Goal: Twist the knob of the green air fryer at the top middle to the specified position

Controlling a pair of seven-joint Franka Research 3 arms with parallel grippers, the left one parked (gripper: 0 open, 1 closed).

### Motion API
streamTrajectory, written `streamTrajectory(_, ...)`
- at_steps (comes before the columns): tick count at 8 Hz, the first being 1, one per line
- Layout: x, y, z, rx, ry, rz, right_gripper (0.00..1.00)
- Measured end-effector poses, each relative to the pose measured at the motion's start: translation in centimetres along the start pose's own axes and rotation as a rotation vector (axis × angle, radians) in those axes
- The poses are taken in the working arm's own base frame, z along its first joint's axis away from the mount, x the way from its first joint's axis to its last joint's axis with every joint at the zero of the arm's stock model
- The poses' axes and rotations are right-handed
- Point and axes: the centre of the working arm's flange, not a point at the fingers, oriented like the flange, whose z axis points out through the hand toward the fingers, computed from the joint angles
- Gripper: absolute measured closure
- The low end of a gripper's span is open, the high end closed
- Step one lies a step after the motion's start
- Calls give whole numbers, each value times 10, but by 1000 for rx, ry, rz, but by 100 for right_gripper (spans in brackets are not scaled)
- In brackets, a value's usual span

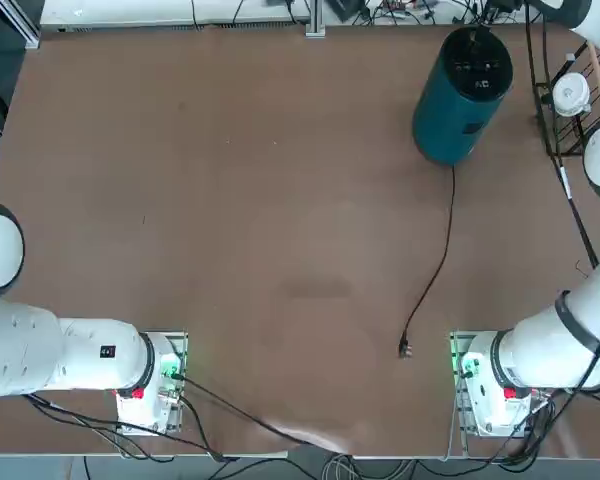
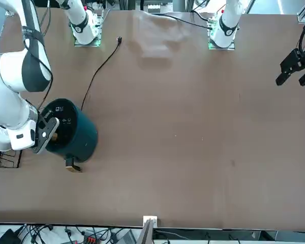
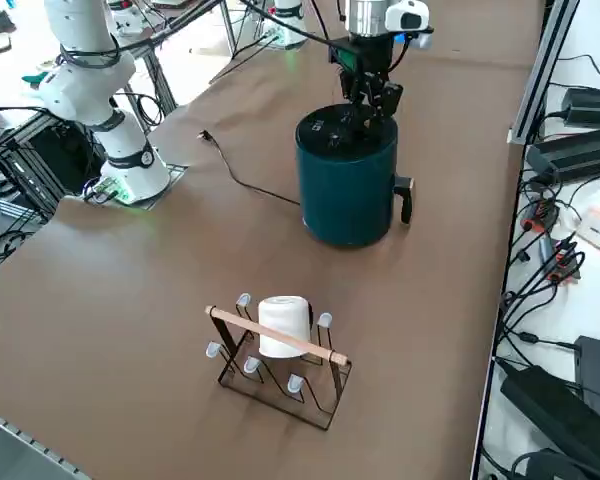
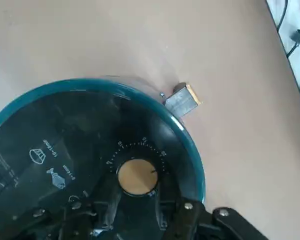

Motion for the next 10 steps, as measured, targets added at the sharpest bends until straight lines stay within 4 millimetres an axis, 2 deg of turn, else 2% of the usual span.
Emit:
streamTrajectory(4,-1,2,-1,-12,-3,-47,62)
streamTrajectory(5,-1,3,-2,-21,0,-48,48)
streamTrajectory(7,-2,5,-3,-34,6,-47,13)
streamTrajectory(8,-2,6,-4,-38,9,-47,0)
streamTrajectory(10,-1,6,-6,-43,12,-48,0)
